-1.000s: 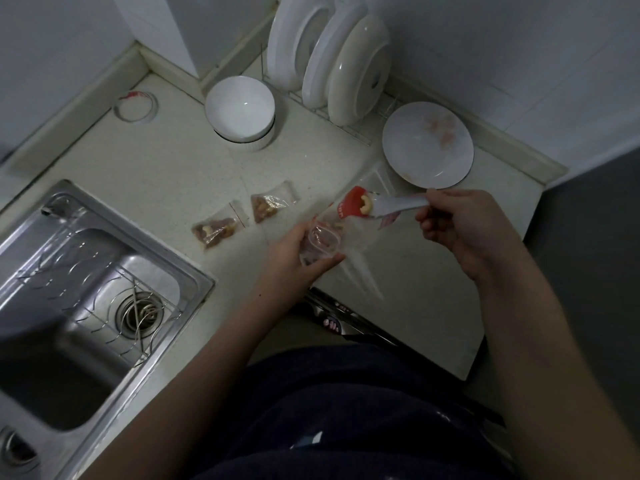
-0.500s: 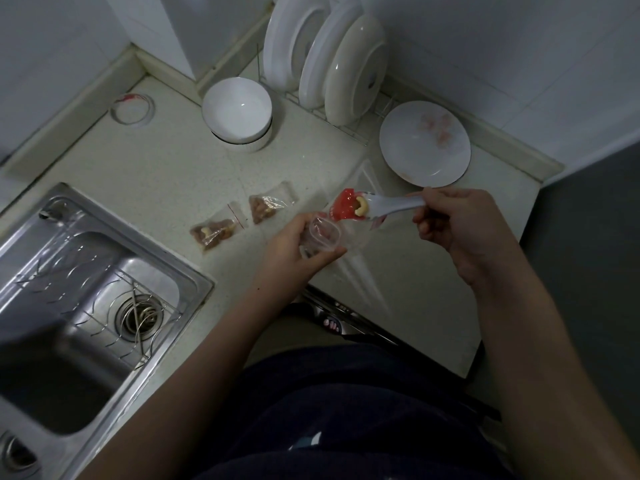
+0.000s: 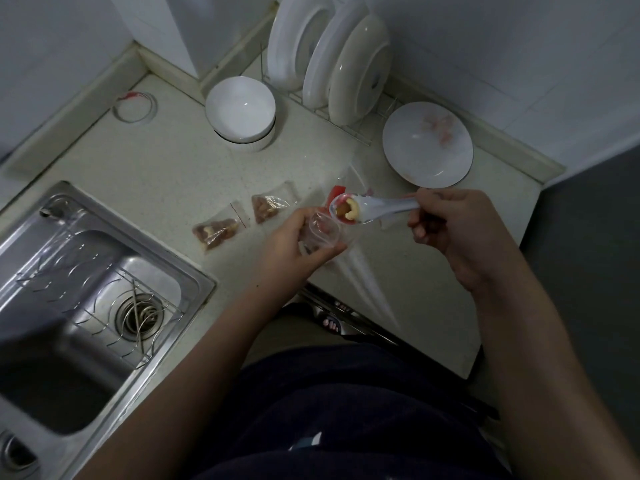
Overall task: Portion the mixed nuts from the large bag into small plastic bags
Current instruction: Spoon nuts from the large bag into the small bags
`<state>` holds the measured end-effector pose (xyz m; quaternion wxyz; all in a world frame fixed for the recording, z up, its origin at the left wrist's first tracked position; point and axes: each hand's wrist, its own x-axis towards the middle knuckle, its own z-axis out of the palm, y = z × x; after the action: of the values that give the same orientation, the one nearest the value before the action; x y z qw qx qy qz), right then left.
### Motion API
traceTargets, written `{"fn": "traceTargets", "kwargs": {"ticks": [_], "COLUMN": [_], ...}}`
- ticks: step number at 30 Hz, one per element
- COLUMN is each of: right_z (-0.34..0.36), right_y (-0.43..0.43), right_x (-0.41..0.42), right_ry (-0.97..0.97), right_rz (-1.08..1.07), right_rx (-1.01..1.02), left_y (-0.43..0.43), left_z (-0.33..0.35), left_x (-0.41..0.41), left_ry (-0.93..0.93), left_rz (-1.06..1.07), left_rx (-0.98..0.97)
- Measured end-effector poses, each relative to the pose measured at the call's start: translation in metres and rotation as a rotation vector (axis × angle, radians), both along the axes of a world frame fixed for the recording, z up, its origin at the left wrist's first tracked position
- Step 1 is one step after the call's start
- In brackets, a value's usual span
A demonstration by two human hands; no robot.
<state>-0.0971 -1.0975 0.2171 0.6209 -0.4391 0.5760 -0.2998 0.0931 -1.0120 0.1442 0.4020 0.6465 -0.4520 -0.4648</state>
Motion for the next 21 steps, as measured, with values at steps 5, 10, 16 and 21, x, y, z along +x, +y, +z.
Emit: {"fn": "traceTargets", "kwargs": {"ticks": [5,10,16,21], "right_z": [0.003,0.013,0.018,0.024], "right_y": [0.010,0.018,0.017,0.007], "right_x": [0.014,0.024,0.026,0.018], "right_ry": [0.111,0.435,0.495,0.556], "right_rz": [0.194,0.501,0.444,0.234], "right_rx": [-0.221,-0.726,-0.824,-0.837], "left_y": [-0.001,-0.001,0.000,0.004], "left_z": [0.001,0.004,0.003,-0.005], "left_x": [0.003,0.004,0.006,0.013], "left_ry": [-0.029,-0.014,-0.023,-0.028], "left_rz": [0.001,0.019,0.019,0.033], "left_rx": [-0.018,-0.016,-0.011,-0.009]}}
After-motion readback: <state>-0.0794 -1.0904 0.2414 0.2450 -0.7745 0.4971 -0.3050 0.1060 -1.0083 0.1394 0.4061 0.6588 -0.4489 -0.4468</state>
